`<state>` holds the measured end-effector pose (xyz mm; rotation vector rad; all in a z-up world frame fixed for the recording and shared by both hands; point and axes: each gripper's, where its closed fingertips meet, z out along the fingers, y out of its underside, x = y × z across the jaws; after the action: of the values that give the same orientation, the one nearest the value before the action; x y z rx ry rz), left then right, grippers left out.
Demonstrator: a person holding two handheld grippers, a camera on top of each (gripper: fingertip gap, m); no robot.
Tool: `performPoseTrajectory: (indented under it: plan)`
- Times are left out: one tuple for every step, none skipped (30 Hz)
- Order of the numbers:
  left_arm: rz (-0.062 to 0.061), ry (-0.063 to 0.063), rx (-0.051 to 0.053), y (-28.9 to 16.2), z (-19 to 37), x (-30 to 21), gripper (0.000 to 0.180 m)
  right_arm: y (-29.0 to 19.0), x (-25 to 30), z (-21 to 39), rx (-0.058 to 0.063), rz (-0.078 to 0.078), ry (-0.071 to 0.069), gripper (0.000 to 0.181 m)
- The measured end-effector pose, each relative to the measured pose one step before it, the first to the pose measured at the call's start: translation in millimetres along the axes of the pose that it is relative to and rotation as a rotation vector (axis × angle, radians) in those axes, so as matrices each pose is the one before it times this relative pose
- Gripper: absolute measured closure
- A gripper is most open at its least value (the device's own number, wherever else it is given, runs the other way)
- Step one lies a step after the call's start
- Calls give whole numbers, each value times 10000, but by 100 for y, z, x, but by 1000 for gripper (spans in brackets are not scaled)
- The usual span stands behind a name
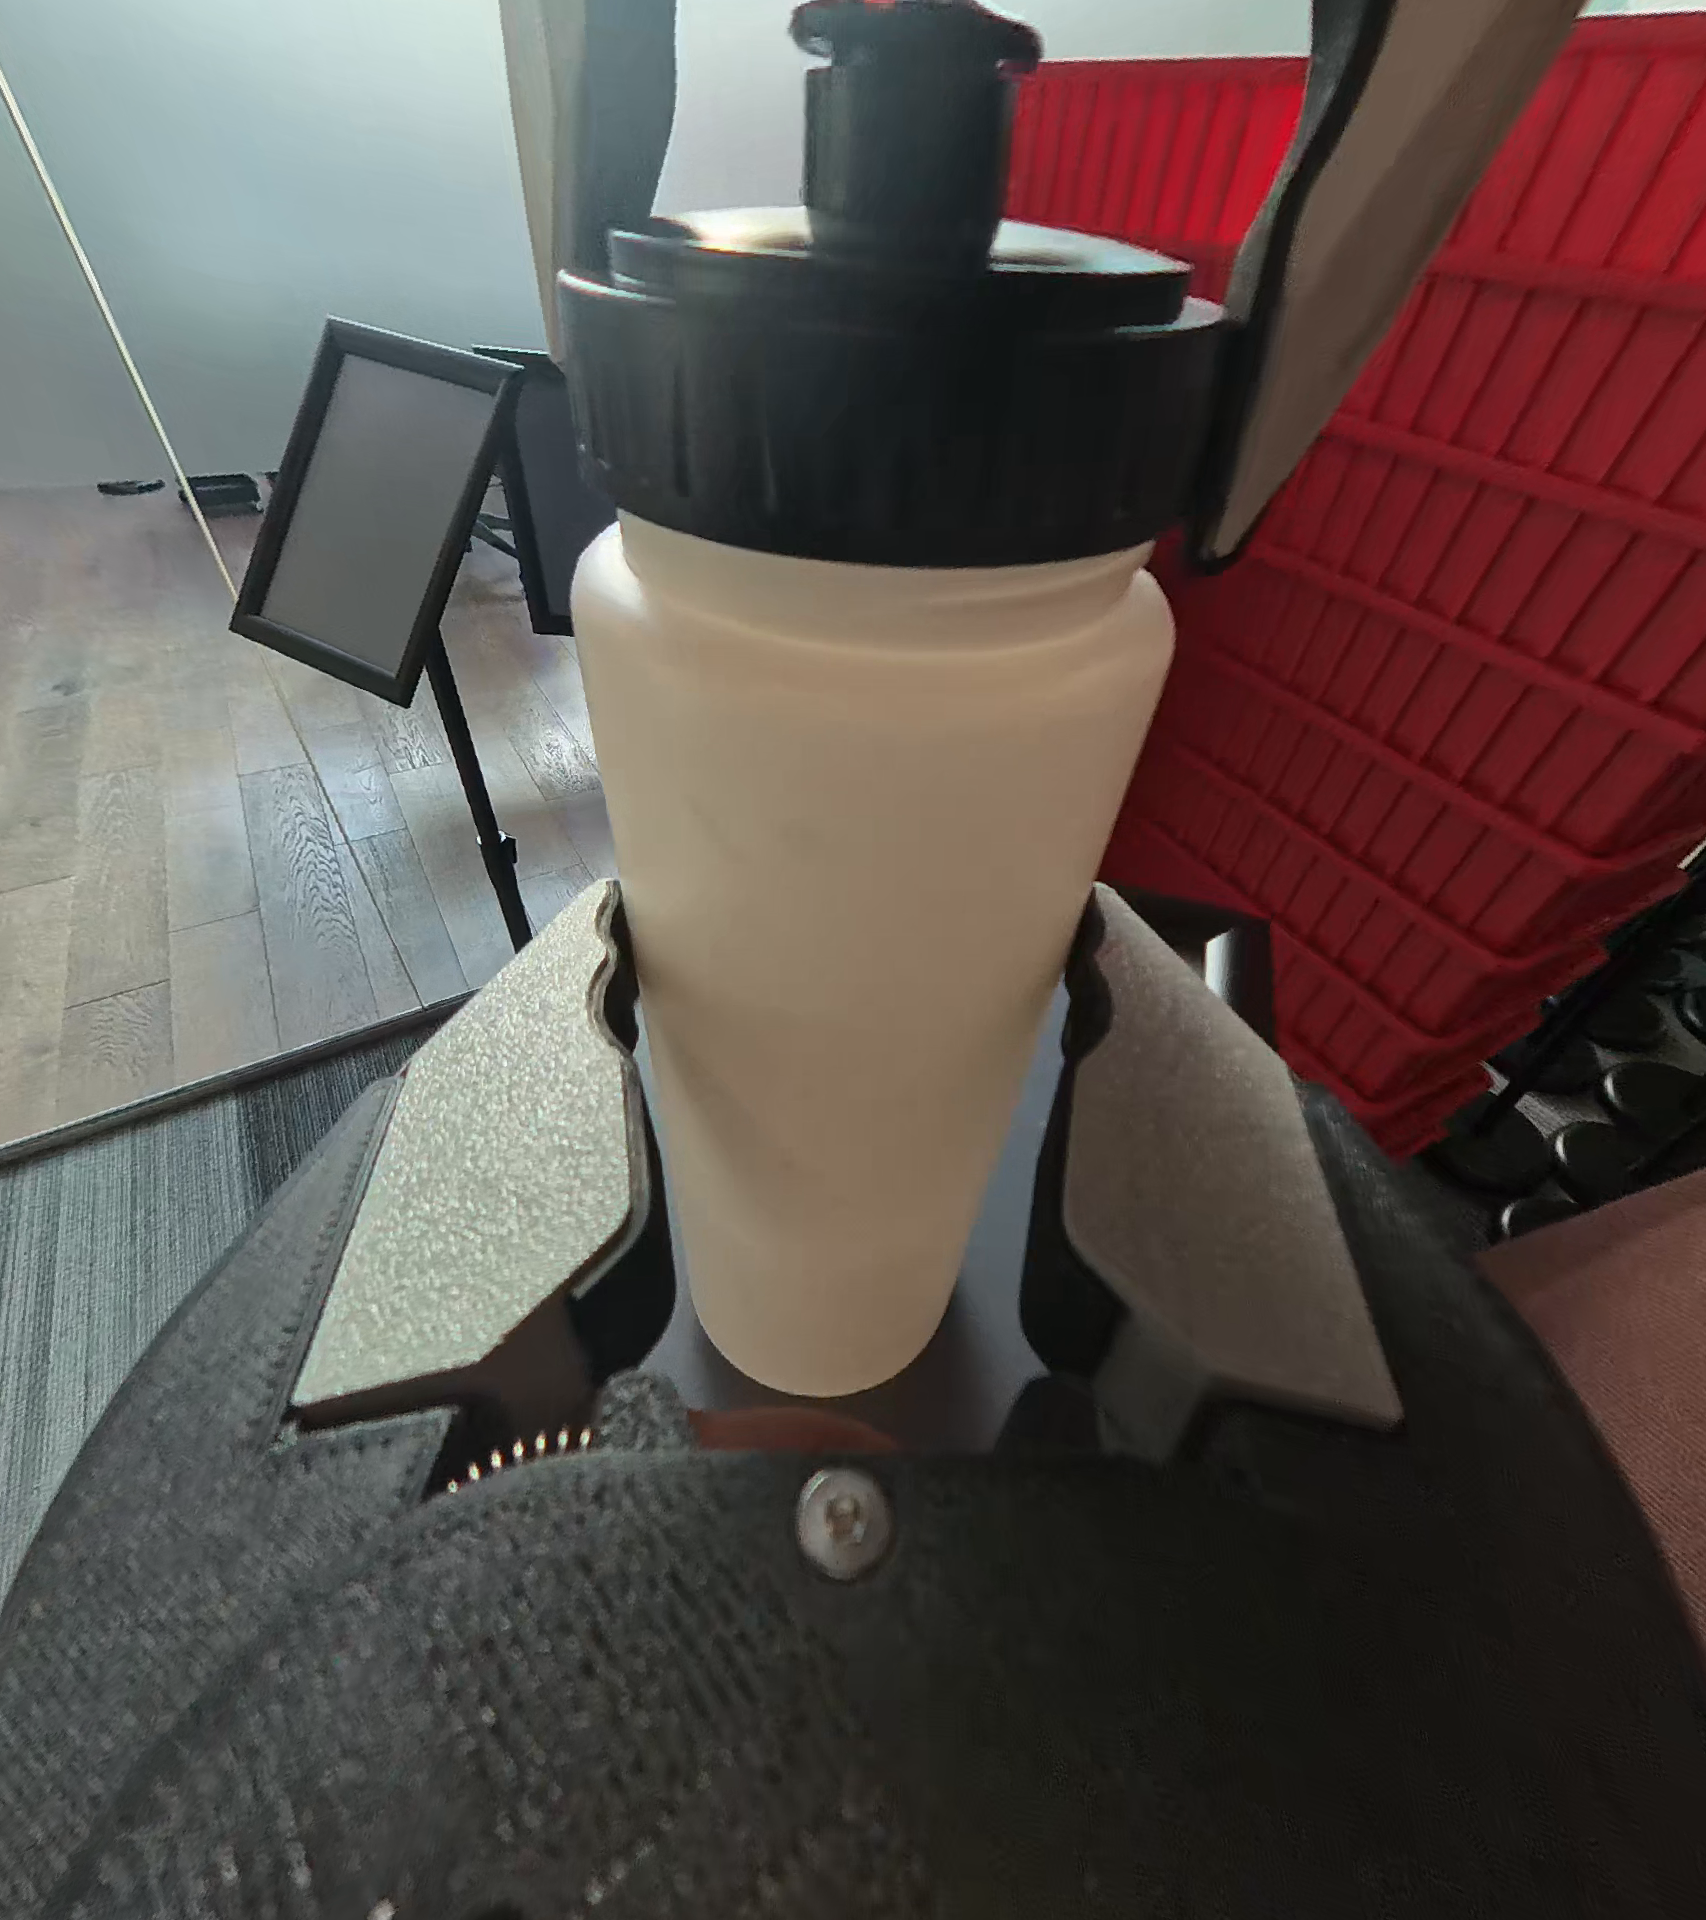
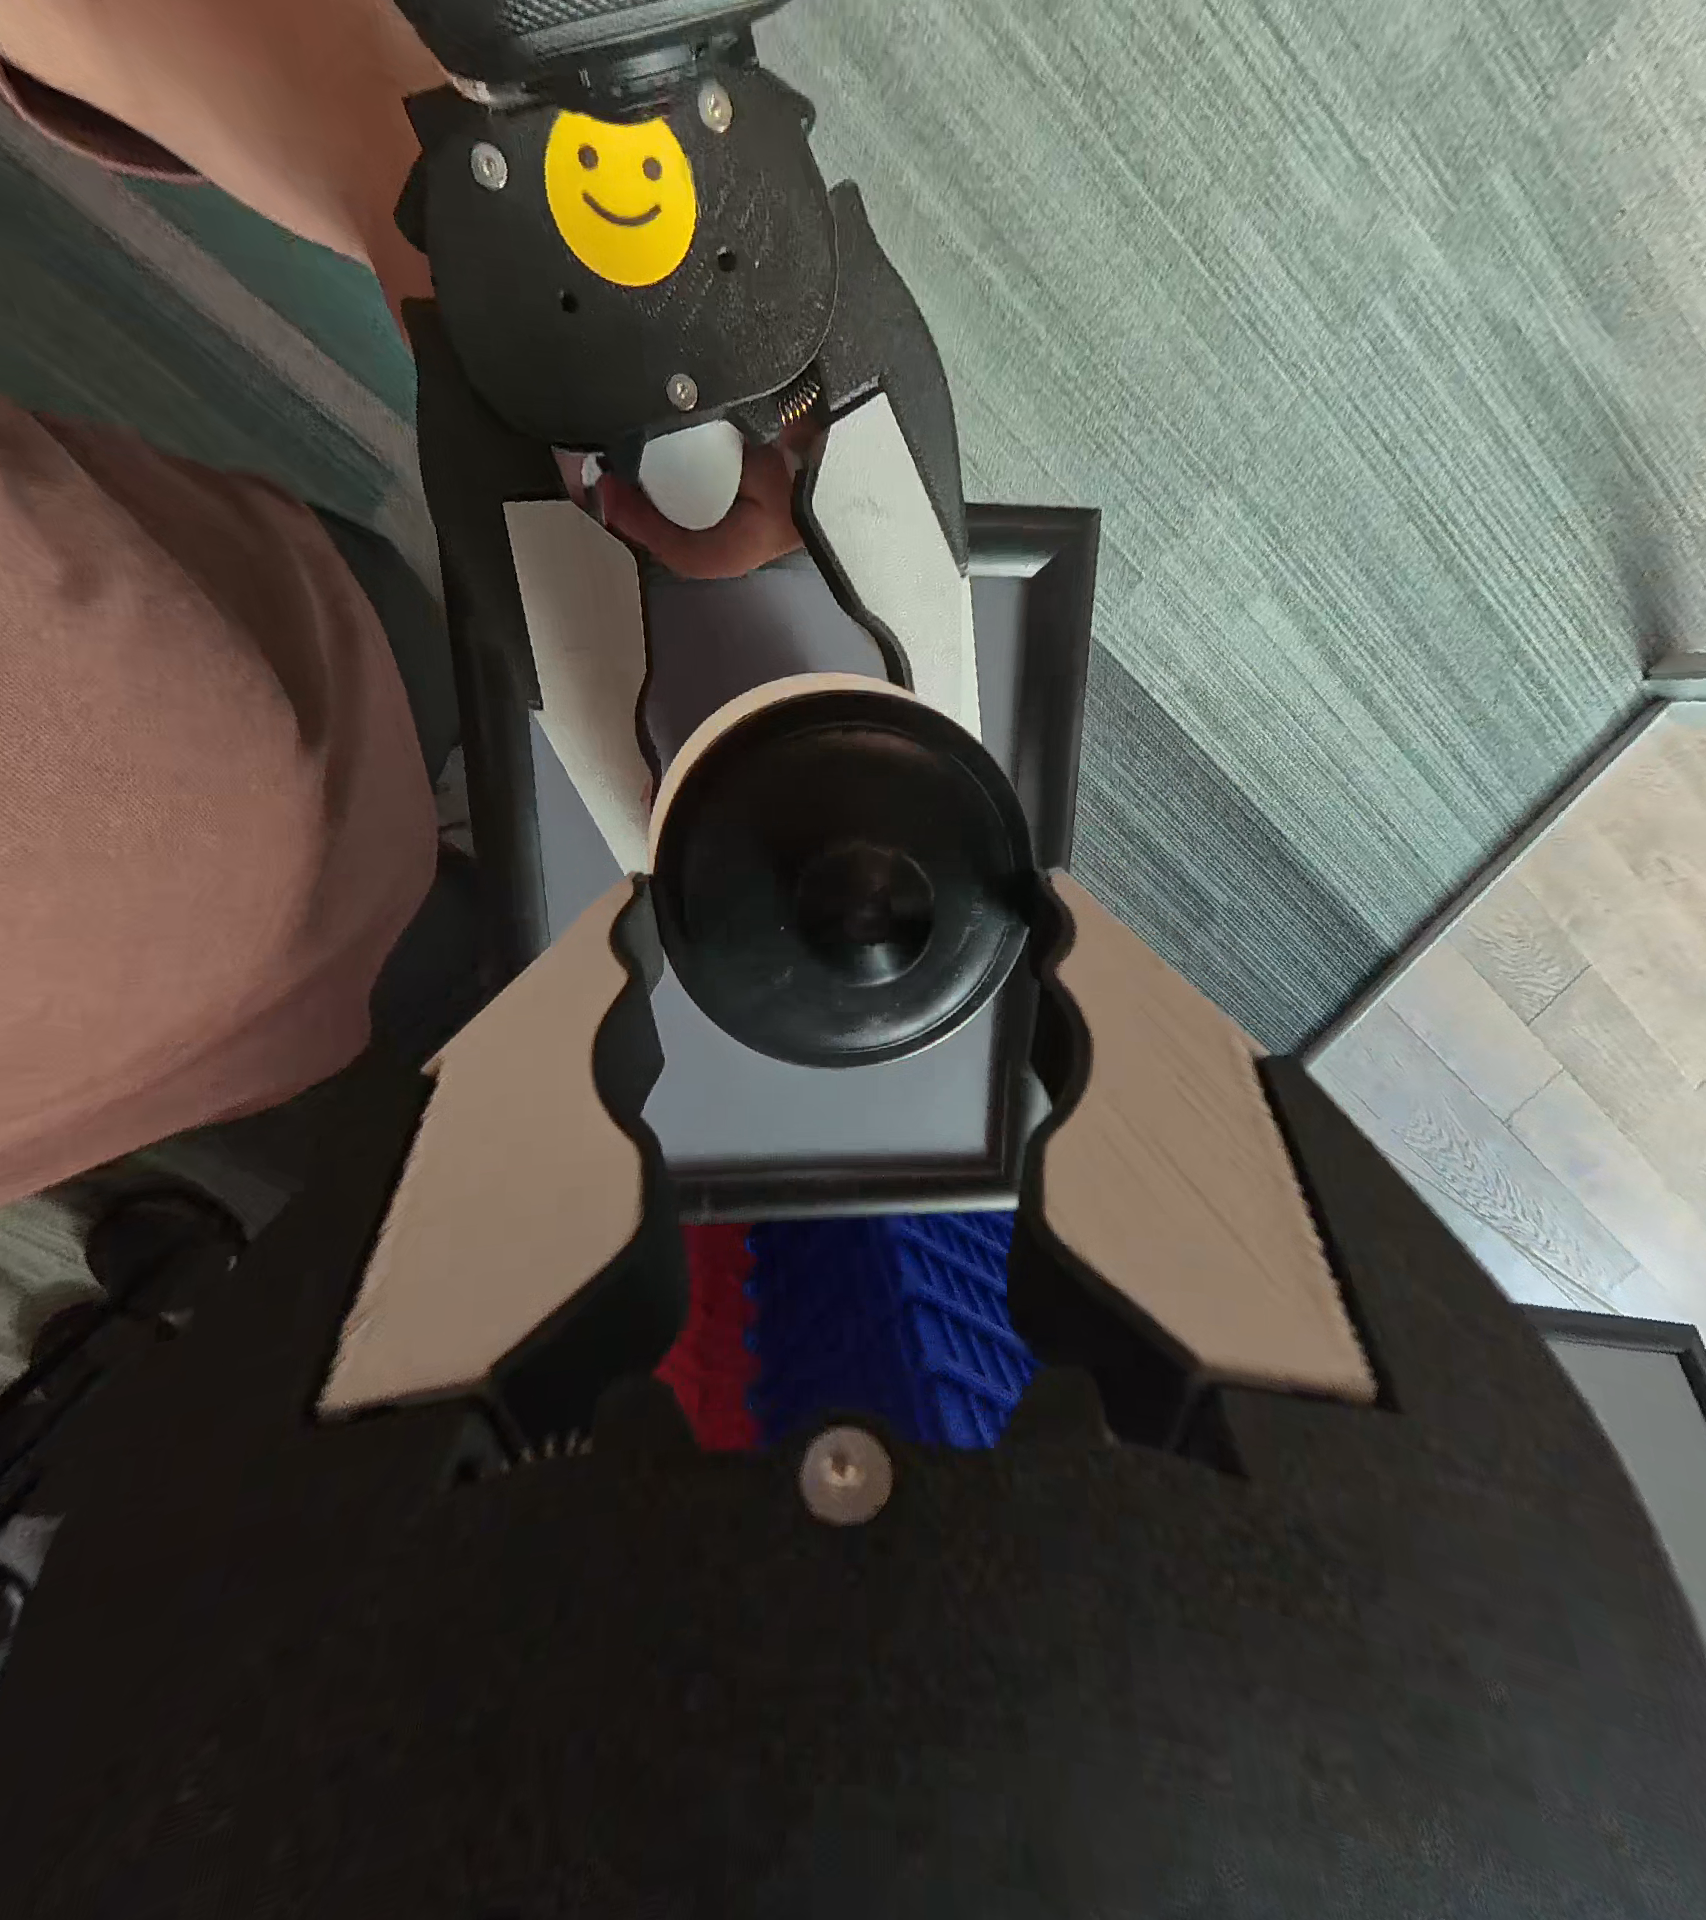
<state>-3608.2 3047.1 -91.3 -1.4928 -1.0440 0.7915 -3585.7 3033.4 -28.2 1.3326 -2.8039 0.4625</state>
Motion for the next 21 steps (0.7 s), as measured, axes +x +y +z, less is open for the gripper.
performPoseTrajectory:
  plan:
    - [-3, -20, -27, -26, 82, 60, 96, 219, -11, -75, -341, -258, -79, 111]
    - [-46, 3, 22, -20, 63, 38, 96, 163, -6, -48, -303, -288, -80, 111]
    - [-26, 25, 52, -8, 9, 33, 96, 70, -8, -25, -245, -293, -70, 112]
    - [-39, 2, 44, 19, -43, -24, 96, -34, 9, 11, -182, -235, -57, 112]
    - [-24, -57, 17, 16, -72, -125, 96, -118, 69, 52, -135, -41, -40, 112]
    - [-47, -103, 15, 12, -97, -196, 96, -138, 139, 52, -94, 157, -16, 112]
    - [-78, -160, 34, -7, -76, -269, 96, -144, 188, 65, -45, 298, 39, 112]
    - [-95, -165, 49, -16, -50, -208, 95, -145, 198, 78, 14, 418, 93, 112]
    - [-81, -157, 64, -10, -29, -107, 95, -117, 81, 73, 69, 547, 75, 111]
    - [-60, -210, 84, -46, -7, -41, 95, -107, -48, 47, 120, 629, 3, 111]
    - [-55, -217, 73, -36, -12, 5, 95, -137, -99, 45, 197, 527, 25, 111]
    - [-11, -160, 60, -10, 9, 61, 95, -91, -75, 91, 242, 263, 123, 110]
    - [44, -129, 45, 13, 33, 55, 95, 30, -82, 127, 203, 36, 178, 110]
    - [76, -102, 33, 23, 45, 43, 95, 158, -58, 106, 132, -9, 150, 109]
    - [90, -22, 11, 25, 41, 92, 95, 165, -83, 57, 119, 14, 64, 107]
    - [10, 10, -16, -7, 7, 56, 95, 69, -56, -30, 181, 44, 6, 107]
    - [-46, 38, -22, -16, 4, 30, 95, -30, -20, -105, 252, 88, -50, 108]
    - [-18, 43, -12, 2, -4, 20, 95, -27, -80, -182, 250, 113, -135, 107]
    - [26, 19, -15, 20, -18, -20, 95, -7, -76, -265, 247, 117, -144, 107]
    - [30, 4, 0, 13, -32, -28, 95, -22, -45, -328, 281, 91, -107, 106]
    - [-6, 9, 19, 5, -24, -26, 95, -35, -41, -366, 340, 34, -66, 103]
